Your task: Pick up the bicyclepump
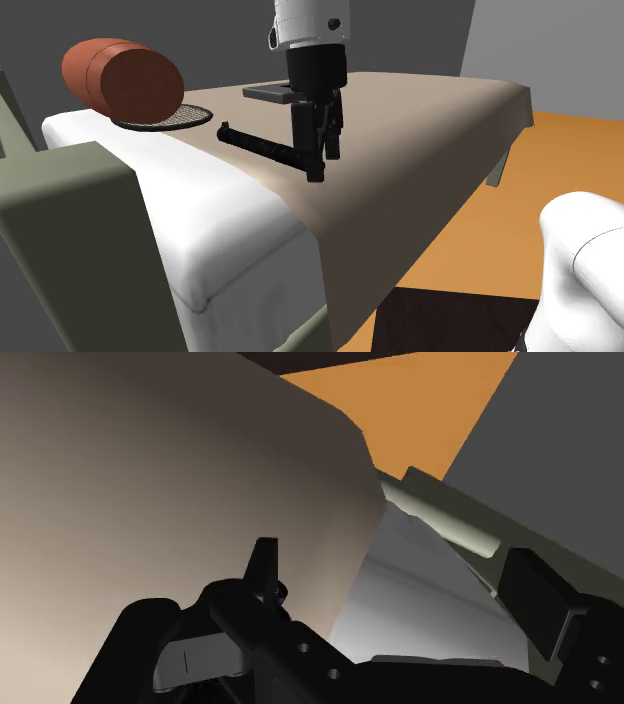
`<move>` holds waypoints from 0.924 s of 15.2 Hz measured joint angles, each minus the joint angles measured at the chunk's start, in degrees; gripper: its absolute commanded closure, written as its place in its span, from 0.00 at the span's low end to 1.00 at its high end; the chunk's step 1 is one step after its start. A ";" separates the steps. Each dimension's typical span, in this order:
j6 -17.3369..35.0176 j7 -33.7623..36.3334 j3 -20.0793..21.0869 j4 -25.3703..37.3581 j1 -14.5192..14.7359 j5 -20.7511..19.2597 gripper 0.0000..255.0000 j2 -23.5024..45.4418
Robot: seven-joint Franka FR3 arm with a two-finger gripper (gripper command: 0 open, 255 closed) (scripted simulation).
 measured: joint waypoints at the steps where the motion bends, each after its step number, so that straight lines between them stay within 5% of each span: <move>1: 0.22 1.18 -0.03 2.09 -0.41 -0.21 0.00 2.03; 14: 0.64 12.72 -3.86 27.49 -6.00 -3.28 0.00 24.19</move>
